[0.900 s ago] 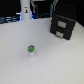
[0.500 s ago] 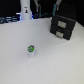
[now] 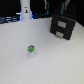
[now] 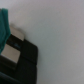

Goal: Open the kcup holder, insert the kcup into the holder, and close the kcup holder

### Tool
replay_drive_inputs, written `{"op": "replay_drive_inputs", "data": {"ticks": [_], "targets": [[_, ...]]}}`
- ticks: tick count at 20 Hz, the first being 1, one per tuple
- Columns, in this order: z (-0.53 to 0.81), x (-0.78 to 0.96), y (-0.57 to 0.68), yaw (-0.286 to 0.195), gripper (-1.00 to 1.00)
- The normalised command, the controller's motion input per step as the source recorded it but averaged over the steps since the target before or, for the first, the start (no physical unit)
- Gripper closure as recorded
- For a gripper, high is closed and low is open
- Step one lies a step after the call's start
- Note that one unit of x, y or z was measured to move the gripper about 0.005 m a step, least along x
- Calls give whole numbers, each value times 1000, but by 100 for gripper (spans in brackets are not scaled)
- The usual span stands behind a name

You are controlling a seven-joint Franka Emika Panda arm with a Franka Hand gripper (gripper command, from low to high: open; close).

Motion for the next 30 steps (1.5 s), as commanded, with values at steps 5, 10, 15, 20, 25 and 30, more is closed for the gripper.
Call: {"op": "replay_drive_inputs", "data": {"ticks": [5,10,15,20,25,30], "targets": [[-163,-247,632,-182,-100],[-237,-317,652,-151,-100],[-252,-367,653,-137,-100],[-277,-377,600,-135,-100],[-381,-270,344,-145,-100],[-433,-291,216,-159,-100]]}}
